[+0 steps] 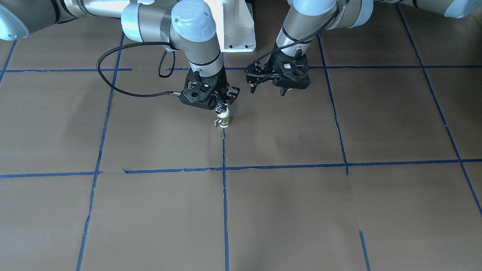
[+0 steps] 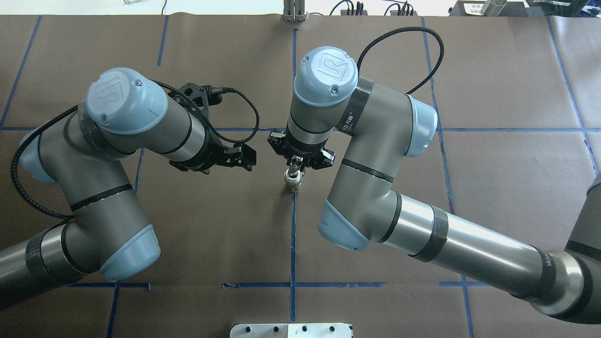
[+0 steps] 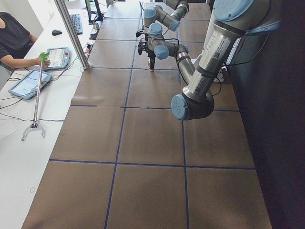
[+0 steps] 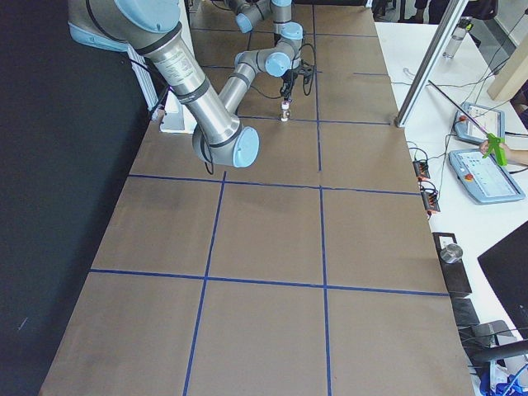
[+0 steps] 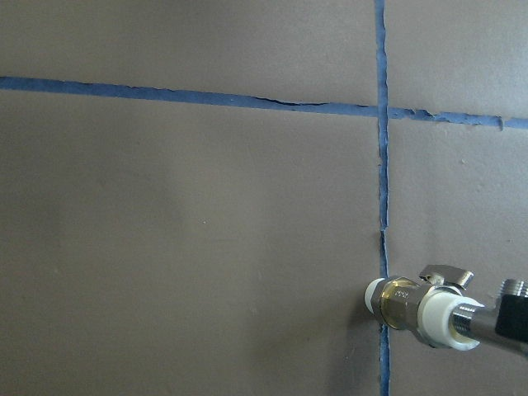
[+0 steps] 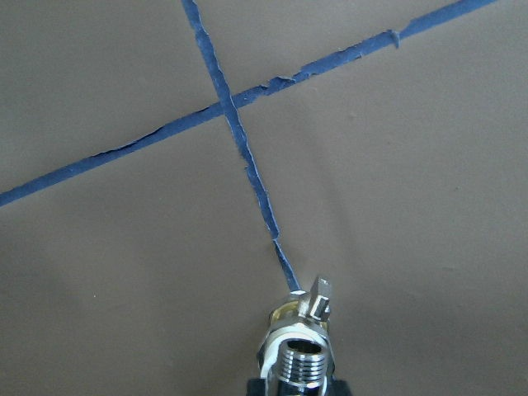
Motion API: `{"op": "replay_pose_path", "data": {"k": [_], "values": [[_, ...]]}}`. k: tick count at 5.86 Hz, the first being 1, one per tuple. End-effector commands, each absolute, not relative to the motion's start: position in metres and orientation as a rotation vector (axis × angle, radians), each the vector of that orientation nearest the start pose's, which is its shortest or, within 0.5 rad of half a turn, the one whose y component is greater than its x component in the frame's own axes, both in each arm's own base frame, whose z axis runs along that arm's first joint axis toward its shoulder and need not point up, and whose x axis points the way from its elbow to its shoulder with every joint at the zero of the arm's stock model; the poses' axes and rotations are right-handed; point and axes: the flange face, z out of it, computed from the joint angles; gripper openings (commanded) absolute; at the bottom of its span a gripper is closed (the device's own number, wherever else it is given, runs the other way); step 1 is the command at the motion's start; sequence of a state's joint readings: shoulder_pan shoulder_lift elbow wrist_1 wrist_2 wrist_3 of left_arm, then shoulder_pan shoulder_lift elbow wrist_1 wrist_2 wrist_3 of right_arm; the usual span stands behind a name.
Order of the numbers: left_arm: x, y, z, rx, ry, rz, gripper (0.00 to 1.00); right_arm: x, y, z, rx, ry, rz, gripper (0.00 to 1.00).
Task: Assemble PPR valve and pipe with both arms
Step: 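Lower and press the chrome piece onto the white fitting with the right gripper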
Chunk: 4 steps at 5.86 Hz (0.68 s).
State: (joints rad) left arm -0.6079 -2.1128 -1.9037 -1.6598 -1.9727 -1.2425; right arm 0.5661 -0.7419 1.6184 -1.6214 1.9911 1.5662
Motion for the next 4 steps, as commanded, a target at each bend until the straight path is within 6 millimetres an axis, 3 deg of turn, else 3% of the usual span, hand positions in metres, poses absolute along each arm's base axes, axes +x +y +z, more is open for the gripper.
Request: {"op": "replay_pose_path", "data": {"k": [1,4], "values": [[0.4411,-0.4215,0.1963,0.098,1.013,-0.061,1.0,-0.5456,-0.4478,0.1382,-0.156,-0.891,0.341,0.51],[0.4412,-0.4216,0.1954,0.099,1.014,-0.061,1.0,-0.5471,-0.4474,0.1373,-0.157,-0.891,0.339,0.7]]}}
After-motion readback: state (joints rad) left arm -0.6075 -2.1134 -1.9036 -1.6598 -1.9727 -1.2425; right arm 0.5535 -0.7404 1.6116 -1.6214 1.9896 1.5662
